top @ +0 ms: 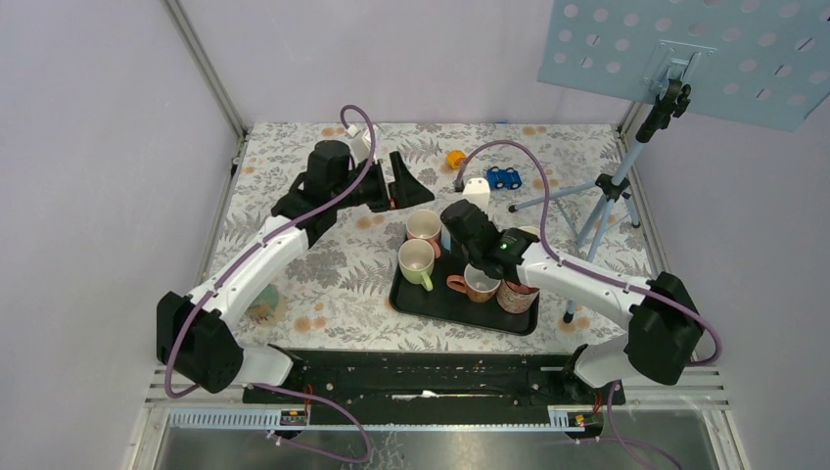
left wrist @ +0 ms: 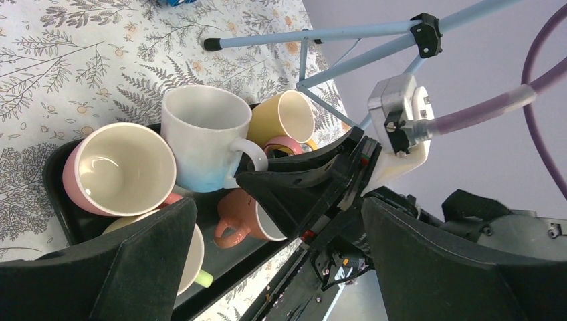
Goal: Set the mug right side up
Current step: Place the cup on the tray.
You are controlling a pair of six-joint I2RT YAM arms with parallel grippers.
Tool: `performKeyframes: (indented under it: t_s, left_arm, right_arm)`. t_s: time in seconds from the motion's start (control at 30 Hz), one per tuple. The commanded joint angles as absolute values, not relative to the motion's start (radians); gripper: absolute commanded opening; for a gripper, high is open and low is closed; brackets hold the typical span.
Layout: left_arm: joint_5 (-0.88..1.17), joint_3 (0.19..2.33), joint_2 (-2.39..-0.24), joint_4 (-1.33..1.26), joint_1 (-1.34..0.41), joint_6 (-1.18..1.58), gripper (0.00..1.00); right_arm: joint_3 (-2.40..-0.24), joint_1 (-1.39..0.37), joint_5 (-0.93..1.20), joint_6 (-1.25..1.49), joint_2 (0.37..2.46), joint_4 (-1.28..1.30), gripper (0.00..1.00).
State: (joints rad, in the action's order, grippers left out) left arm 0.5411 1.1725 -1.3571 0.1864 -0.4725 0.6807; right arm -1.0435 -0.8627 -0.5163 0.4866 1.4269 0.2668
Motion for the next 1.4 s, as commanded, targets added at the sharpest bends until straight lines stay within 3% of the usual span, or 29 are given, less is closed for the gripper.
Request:
performKeyframes:
  t_s: [0.0, 0.7, 1.37]
  left_arm:
    - [0.53, 1.213, -1.312, 0.166, -0.47, 0.66, 0.99]
    - [0.559, 1.059, -1.248, 0.226, -0.466, 0.782, 0.99]
    - [0.551, 1.047, -1.198, 0.305, -0.465, 0.759, 0.99]
  right_arm:
    - [-1.039, -0.896, -0.676, 0.481, 1.431, 0.129, 0.0]
    - [-0.767, -0.926, -0.706, 0.555, 1.408, -0.238, 0.0]
    - [-0.723, -1.002, -0.715, 0.701, 1.48, -0.172, 0.0]
